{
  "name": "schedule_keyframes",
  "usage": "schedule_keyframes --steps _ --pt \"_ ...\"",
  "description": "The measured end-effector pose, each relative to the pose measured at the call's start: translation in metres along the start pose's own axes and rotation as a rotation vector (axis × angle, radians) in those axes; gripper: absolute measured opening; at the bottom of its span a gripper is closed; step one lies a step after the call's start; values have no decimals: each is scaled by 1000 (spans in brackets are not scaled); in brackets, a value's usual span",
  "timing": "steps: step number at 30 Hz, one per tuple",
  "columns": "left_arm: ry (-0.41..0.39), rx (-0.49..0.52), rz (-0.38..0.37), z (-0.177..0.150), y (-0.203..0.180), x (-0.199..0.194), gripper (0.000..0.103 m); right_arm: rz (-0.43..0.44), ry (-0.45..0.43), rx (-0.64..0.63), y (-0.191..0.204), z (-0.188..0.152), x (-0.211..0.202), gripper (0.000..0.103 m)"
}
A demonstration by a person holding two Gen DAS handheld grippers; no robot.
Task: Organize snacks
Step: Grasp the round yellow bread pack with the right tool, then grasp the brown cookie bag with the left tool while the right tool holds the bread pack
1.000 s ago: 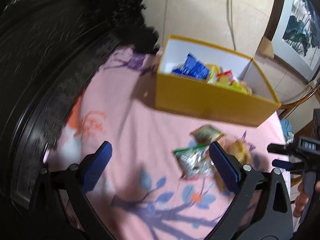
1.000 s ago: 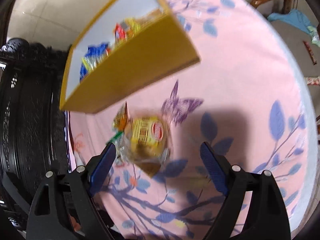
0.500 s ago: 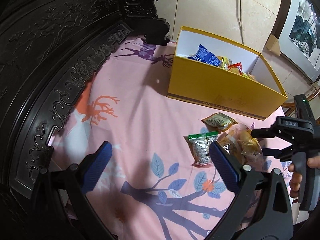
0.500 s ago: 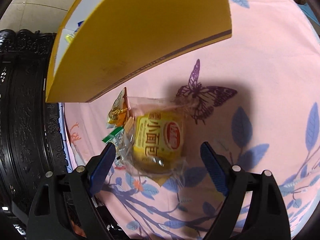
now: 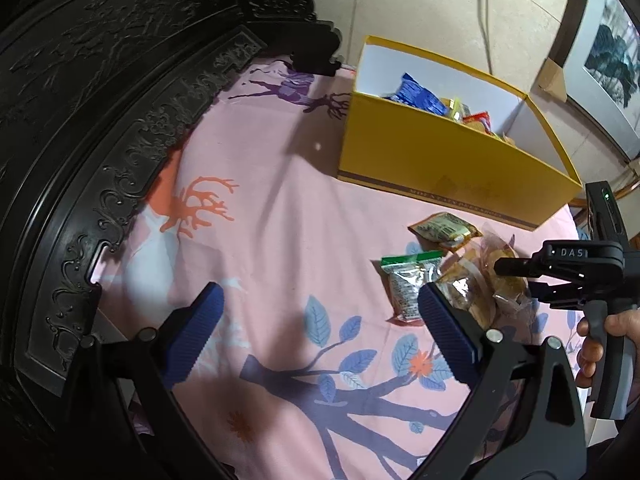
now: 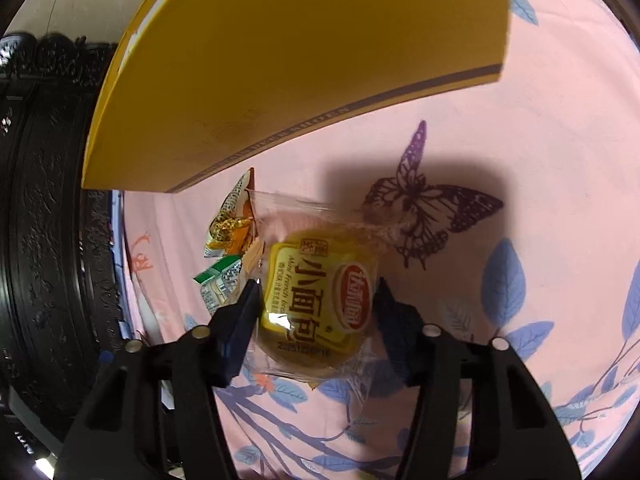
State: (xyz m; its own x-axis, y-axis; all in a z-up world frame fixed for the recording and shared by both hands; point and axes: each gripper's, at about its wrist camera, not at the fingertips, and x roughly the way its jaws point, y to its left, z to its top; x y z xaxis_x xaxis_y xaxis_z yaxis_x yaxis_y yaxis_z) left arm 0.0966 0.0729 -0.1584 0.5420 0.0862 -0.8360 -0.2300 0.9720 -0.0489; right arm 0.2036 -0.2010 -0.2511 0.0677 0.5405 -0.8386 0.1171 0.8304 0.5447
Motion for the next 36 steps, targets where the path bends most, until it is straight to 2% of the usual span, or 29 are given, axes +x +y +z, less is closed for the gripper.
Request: schedule_keyframes --steps 6,11,14,16,19,23,28,32,36 --pt "8 121 -72 0 -37 2 99 62 -60 76 -31 -20 -33 55" --pt "76 222 -142 -7 -84 14 99 27 -104 69 -51 -42 -56 55" --pt "105 240 -154 -4 -112 23 99 24 -128 79 -57 -54 -62 55" --pt "126 207 -162 -1 -126 30 99 30 -143 88 -62 -58 -66 55" --pt "173 123 -132 3 -145 45 99 32 -158 89 -72 -56 -74 55" --pt "276 -63 -74 0 -158 71 98 41 -167 87 -83 -51 -80 55" --pt "344 -239 -9 -10 -166 91 98 54 -159 88 -101 -45 -89 55" --pt "374 -310 51 -16 -171 107 94 56 -143 70 -105 -40 -91 55" --pt "396 -315 73 -21 -172 123 79 65 -130 48 -106 -34 -92 55"
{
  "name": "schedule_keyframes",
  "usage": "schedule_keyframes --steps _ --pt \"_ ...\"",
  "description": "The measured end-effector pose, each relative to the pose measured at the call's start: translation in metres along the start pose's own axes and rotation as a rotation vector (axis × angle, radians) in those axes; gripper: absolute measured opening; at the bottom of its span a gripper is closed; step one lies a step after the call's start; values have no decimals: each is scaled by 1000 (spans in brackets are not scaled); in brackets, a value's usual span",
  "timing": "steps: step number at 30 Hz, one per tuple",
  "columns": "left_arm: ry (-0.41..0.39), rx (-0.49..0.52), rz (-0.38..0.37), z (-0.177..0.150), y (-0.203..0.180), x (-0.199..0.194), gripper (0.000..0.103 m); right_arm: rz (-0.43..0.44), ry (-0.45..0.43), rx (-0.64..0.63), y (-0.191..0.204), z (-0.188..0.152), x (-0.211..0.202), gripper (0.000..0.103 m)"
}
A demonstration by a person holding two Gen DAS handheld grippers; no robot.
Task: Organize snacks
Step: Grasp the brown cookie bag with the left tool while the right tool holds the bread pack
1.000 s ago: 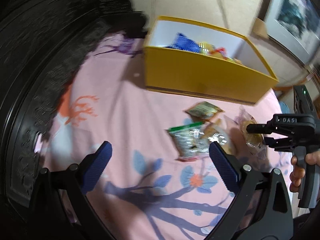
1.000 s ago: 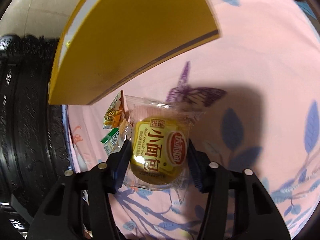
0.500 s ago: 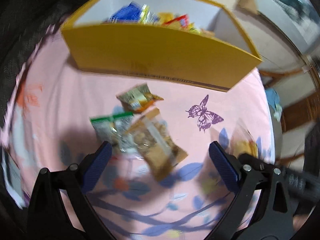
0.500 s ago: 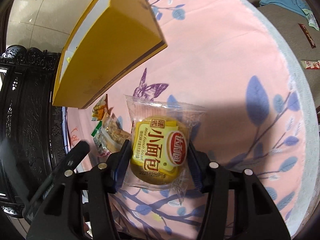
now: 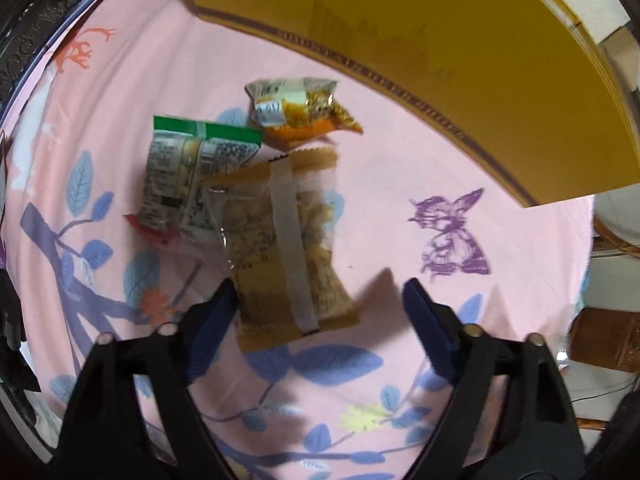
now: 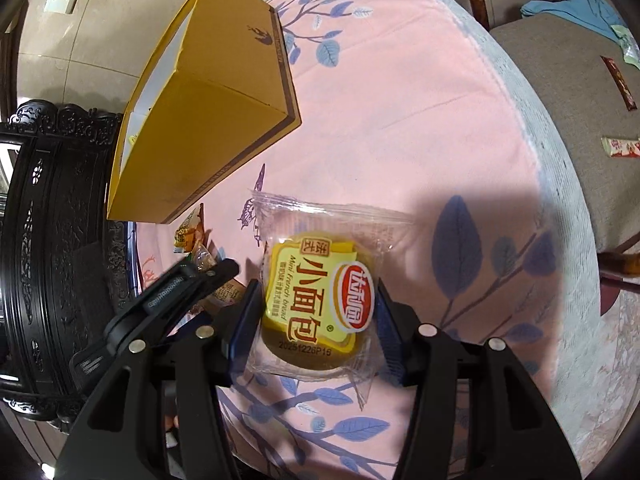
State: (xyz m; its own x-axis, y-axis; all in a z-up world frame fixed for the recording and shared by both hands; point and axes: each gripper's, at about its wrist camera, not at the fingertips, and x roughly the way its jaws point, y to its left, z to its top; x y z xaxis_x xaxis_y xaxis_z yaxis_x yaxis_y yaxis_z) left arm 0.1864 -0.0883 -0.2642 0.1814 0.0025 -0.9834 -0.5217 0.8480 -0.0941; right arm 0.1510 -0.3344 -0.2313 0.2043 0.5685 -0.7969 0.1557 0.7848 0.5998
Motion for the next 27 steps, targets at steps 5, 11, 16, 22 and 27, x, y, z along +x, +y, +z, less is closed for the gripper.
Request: schedule_keyframes --steps 5,11,16,22,27 --pt "-39 78 28 -4 -5 2 68 16 6 -20 5 5 1 55" --pt "-61 213 -3 -15 1 0 50 30 -40 -4 9 -1 -6 55" --pt "-53 257 -66 -26 19 -6 46 27 -60 27 10 -17 -12 55" --pt "-72 256 -176 -37 44 -20 46 5 -76 6 22 -29 -18 55" --pt "-107 253 -248 -42 72 -38 45 3 -78 -21 35 -39 -18 55"
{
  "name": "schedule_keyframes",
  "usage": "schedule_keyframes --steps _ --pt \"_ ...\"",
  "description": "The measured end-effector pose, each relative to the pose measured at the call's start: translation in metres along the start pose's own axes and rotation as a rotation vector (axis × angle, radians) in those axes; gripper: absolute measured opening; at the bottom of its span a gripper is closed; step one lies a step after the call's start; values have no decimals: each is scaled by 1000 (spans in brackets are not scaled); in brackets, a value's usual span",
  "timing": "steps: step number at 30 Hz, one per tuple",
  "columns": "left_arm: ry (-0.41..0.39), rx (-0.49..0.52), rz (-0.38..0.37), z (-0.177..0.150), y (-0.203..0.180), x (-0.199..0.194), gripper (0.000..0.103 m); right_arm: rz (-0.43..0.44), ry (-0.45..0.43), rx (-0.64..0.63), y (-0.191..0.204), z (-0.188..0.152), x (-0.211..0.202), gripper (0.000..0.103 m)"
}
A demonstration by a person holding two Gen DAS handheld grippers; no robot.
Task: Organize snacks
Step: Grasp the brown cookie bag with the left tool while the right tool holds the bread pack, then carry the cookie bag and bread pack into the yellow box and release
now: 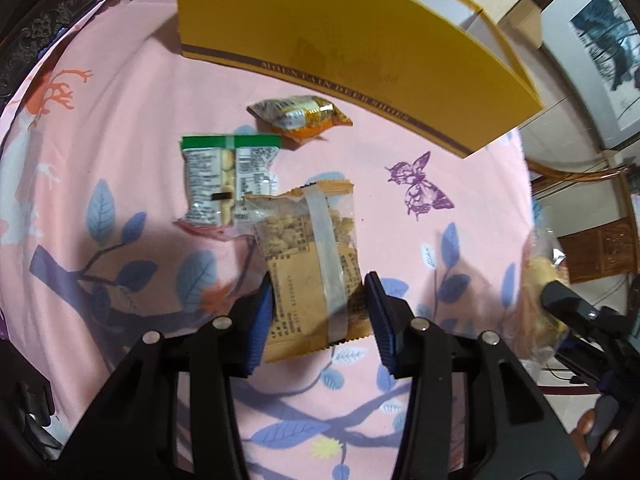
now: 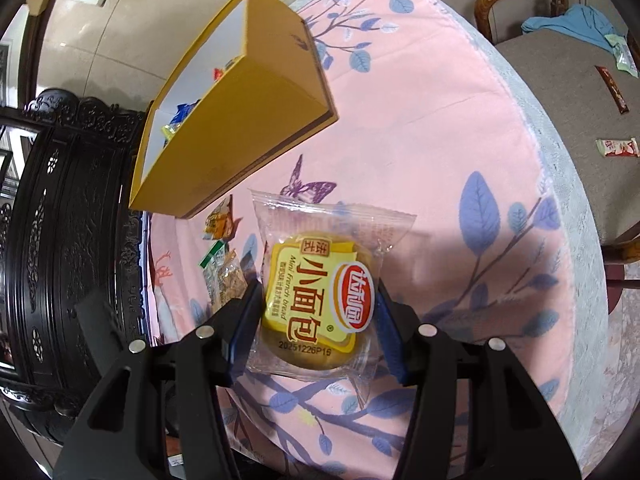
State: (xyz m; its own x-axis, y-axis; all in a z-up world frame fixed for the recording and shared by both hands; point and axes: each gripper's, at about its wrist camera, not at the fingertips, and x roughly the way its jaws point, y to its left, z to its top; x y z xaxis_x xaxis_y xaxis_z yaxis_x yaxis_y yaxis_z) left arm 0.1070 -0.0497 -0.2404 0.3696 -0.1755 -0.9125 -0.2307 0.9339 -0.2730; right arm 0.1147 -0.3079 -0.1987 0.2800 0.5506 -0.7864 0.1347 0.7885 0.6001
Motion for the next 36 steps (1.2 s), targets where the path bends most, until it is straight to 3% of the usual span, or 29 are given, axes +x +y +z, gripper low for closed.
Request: schedule_keyframes --steps 3,10,19,26,33,36 --pt "-25 11 -9 0 6 -8 45 0 7 -6 6 -5 4 55" --pt "23 -16 13 3 13 -3 45 0 23 -16 14 -17 8 55" --pt "-232 47 -62 38 -2 -88 44 40 -39 -51 38 2 -19 55" --pt "-453 97 -107 93 -20 -152 44 115 -140 -181 98 52 -49 55" --pt "-545 163 -101 158 -44 -166 44 117 -244 -316 154 109 -58 55" --pt "-546 197 -77 185 -52 -155 44 87 -261 -363 170 133 -49 55"
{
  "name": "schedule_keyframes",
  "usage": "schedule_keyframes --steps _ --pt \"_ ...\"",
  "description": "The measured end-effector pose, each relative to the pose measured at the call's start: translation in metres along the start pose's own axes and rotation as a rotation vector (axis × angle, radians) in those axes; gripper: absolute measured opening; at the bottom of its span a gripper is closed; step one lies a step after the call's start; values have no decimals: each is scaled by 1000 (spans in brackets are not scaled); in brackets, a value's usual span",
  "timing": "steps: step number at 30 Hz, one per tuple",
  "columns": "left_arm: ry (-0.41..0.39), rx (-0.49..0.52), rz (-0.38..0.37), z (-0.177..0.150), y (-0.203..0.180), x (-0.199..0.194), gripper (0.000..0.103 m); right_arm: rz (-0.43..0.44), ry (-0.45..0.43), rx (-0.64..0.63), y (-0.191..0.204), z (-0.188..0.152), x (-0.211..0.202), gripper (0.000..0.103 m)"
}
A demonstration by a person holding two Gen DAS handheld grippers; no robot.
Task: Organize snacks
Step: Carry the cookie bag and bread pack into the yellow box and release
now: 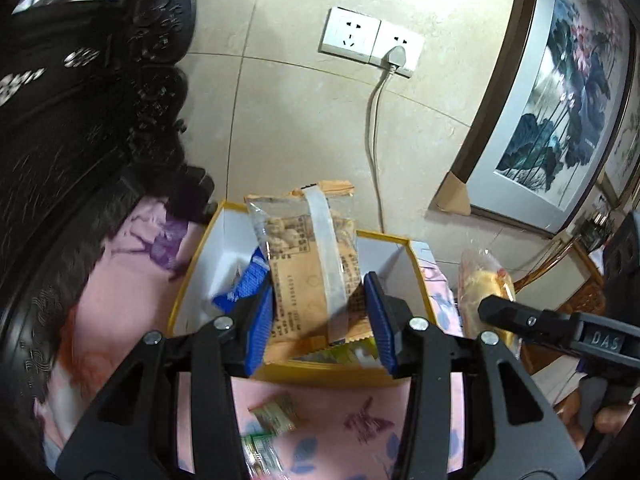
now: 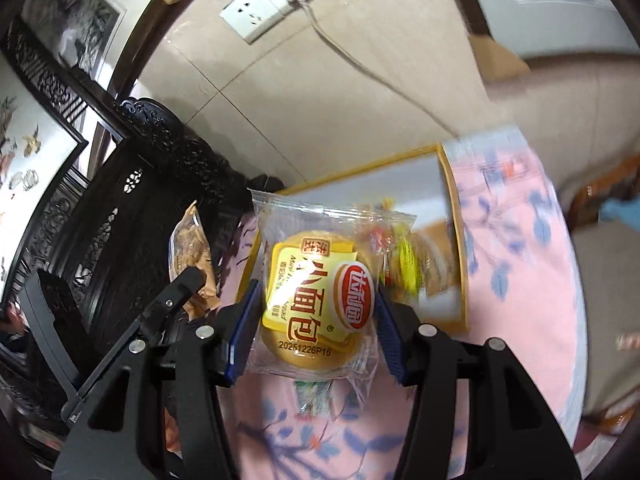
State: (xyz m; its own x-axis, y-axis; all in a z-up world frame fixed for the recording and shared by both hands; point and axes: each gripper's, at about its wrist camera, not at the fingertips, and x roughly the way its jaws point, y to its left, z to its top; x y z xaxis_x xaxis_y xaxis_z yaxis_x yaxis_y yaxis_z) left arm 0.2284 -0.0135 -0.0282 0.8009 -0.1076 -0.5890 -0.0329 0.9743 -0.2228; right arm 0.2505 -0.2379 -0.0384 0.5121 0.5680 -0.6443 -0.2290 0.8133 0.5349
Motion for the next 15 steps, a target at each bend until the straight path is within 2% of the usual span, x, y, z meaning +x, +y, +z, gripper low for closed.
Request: schedule_keyframes --steps 7,14,15 --pt "55 30 36 20 3 51 44 -50 1 -32 -1 32 34 55" --pt "110 55 65 25 7 90 45 -95 15 -50 -7 42 60 56" --pt "116 57 65 25 7 92 60 -118 17 -72 -5 43 64 58"
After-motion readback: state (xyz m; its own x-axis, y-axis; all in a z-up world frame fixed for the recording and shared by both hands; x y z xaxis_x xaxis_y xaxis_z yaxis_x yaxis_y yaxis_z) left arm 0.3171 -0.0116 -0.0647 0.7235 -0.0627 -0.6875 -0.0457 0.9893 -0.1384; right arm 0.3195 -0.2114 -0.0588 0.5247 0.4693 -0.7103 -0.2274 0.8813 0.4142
